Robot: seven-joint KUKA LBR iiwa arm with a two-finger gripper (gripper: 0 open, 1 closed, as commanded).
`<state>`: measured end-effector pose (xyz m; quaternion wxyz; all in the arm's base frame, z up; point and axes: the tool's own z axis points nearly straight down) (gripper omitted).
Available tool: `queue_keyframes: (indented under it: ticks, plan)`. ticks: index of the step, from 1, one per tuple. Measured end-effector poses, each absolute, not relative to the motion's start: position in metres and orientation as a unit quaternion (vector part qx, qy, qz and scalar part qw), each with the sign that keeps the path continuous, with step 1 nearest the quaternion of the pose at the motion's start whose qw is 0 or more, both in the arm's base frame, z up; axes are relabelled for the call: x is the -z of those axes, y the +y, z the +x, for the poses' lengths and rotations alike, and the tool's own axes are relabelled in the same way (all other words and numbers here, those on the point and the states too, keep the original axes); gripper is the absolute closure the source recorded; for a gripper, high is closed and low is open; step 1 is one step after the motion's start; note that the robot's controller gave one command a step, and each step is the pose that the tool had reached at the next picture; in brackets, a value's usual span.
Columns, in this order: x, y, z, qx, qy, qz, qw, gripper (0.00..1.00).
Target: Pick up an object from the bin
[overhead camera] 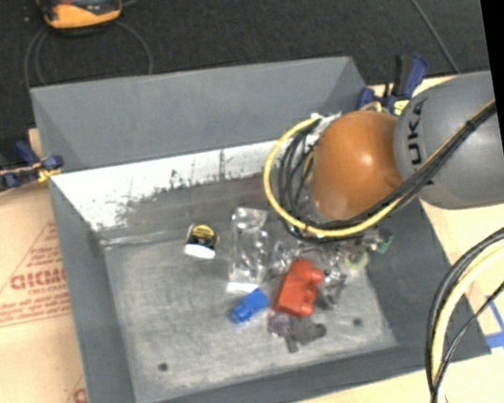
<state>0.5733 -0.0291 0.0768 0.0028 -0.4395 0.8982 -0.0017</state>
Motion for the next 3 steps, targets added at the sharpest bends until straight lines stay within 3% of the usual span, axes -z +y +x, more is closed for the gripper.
queue_keyframes:
  ticks: [1, 2, 3]
  plan:
    - [-0.078, -0.030, 0.575, 0.001, 0.899, -0.438, 0.003, 0.00]
    - [-0.079, -0.029, 0.576, 0.002, 0.899, -0.439, 0.005, 1.00]
    - [-0.093, -0.030, 0.578, 0.002, 0.899, -0.437, 0.004, 1.00]
